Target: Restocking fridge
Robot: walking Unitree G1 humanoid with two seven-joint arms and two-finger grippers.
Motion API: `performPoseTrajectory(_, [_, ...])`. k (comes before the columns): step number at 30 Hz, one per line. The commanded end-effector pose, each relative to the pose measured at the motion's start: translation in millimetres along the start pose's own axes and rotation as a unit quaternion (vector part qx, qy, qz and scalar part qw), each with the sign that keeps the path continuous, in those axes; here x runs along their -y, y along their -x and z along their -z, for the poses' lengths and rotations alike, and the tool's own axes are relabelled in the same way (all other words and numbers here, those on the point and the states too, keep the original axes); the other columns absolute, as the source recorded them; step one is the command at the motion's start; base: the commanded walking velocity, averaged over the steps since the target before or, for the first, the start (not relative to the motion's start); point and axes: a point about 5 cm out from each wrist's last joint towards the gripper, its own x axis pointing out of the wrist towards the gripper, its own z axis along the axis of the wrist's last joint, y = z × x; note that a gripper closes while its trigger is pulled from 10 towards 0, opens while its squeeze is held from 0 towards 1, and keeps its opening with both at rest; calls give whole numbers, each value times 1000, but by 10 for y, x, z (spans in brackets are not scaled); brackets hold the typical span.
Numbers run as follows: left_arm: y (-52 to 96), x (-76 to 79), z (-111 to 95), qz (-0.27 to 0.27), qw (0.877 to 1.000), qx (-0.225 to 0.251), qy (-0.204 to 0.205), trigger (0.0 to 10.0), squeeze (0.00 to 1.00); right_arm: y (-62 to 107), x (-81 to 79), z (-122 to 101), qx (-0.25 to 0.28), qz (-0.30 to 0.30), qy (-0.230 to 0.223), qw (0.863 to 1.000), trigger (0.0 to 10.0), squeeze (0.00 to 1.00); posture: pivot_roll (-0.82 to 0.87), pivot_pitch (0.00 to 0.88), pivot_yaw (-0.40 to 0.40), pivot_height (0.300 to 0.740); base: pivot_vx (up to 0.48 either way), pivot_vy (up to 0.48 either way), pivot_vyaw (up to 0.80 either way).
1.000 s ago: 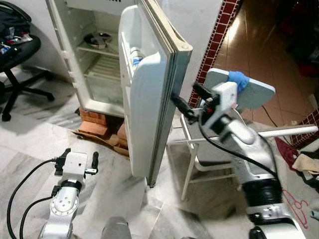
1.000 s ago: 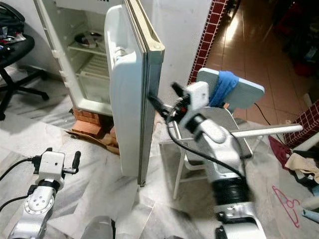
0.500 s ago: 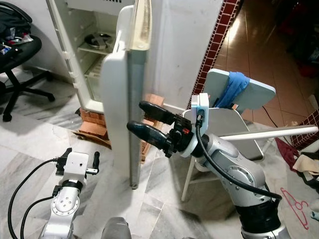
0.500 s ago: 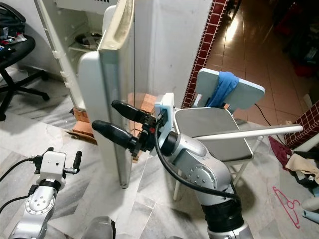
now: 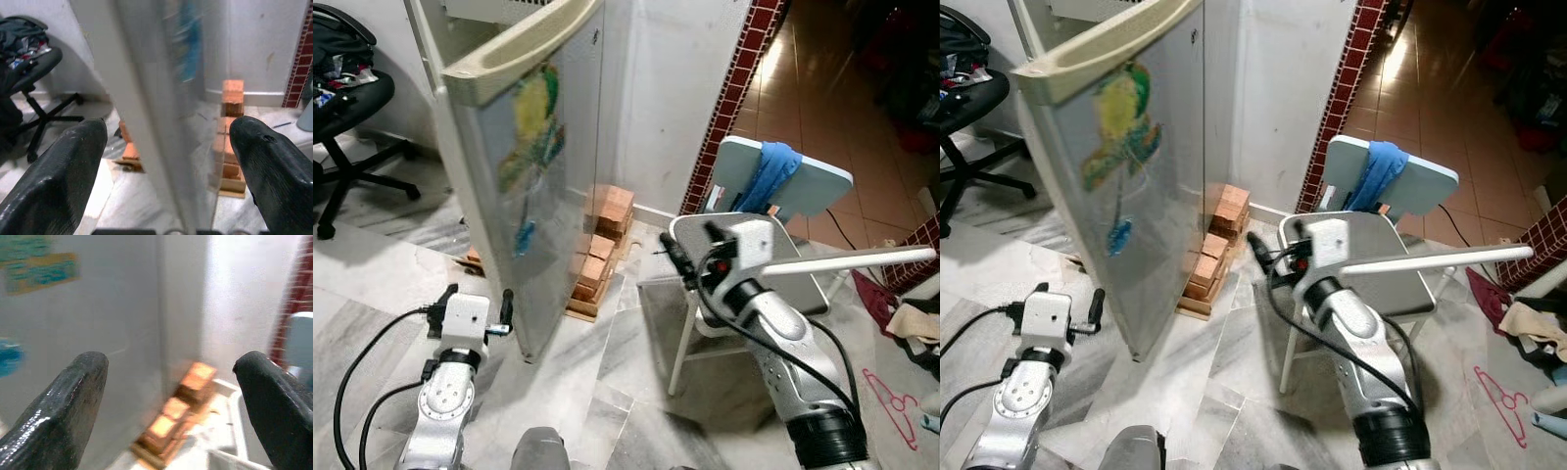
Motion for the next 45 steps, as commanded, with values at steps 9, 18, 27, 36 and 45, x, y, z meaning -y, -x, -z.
performPoseTrajectory(9, [-53,-129,-17,13,1000,-5,2,10000,0,61,11,39,23,56,23,998,10000,0,111,0,-48,740,0,40,0])
performPoseTrajectory(18, [-62,-244,-73,2,1000,1,7,10000,0,107,36,80,23,78,24,996,10000,0,116,6,-44,740,0,40,0])
performPoseTrajectory(27, [132,-43,-137,15,999,8,48,10000,0,221,183,103,17,105,46,993,10000,0,115,0,-60,740,0,480,-247])
performPoseTrajectory(36, [94,-83,-199,4,999,11,47,10000,0,271,165,149,9,105,50,993,10000,0,113,0,-59,740,0,480,0])
performPoseTrajectory(45, [62,-113,-229,6,999,13,38,10000,0,277,178,163,9,113,45,993,10000,0,109,0,-48,740,0,480,0])
